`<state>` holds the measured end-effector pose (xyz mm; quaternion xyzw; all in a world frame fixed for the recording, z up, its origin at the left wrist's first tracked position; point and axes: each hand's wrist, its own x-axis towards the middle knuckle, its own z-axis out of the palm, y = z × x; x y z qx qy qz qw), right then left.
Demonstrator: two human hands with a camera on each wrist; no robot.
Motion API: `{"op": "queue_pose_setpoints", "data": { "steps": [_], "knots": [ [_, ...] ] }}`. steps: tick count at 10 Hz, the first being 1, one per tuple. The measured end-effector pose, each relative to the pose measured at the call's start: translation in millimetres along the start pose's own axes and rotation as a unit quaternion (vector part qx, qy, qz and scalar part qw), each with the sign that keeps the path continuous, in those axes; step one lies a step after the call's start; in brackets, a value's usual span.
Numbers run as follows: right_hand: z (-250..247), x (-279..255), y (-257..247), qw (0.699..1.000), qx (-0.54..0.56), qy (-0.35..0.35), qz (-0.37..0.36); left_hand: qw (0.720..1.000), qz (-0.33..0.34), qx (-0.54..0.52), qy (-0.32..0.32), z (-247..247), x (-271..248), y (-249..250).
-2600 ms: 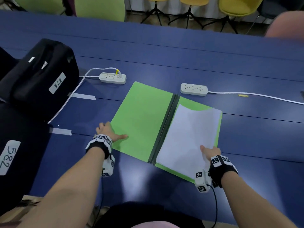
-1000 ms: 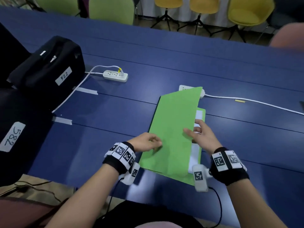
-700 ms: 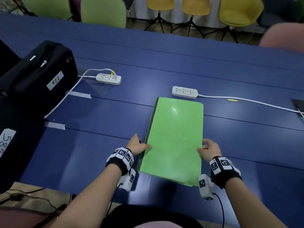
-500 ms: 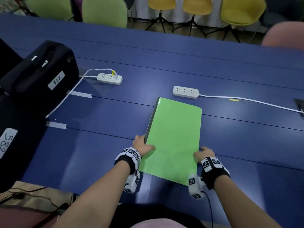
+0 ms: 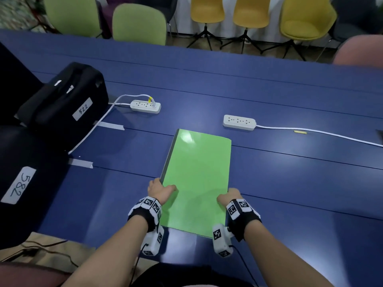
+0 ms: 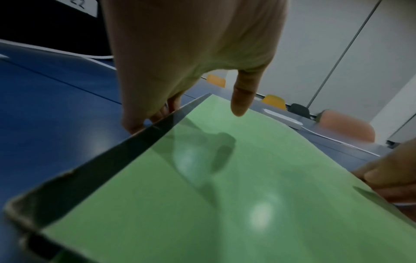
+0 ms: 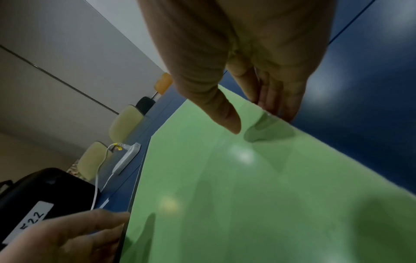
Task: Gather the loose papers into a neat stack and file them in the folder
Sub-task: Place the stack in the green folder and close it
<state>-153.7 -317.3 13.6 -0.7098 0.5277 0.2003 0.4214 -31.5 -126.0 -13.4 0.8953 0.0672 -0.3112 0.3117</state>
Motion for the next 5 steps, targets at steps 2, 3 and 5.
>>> {"op": "queue_pose_setpoints", "data": {
  "steps": [2,3,5],
  "knots": [
    [19.2,-0.2,-2.3,0.999,0.022,0.024,-0.028,1.0,0.004,-0.003,0.006,-17.8,7.0,-15.2],
    [20.6,-3.9,0.0,0.999,0.027,0.027,-0.033,1.0,0.01,-0.003,0.001,-19.6,7.3,-16.4],
    [15.8,-0.3,13.9,0.995,0.07,0.057,-0.045,0.998,0.061,0.014,-0.02,-34.0,23.3,-38.2]
  ]
}}
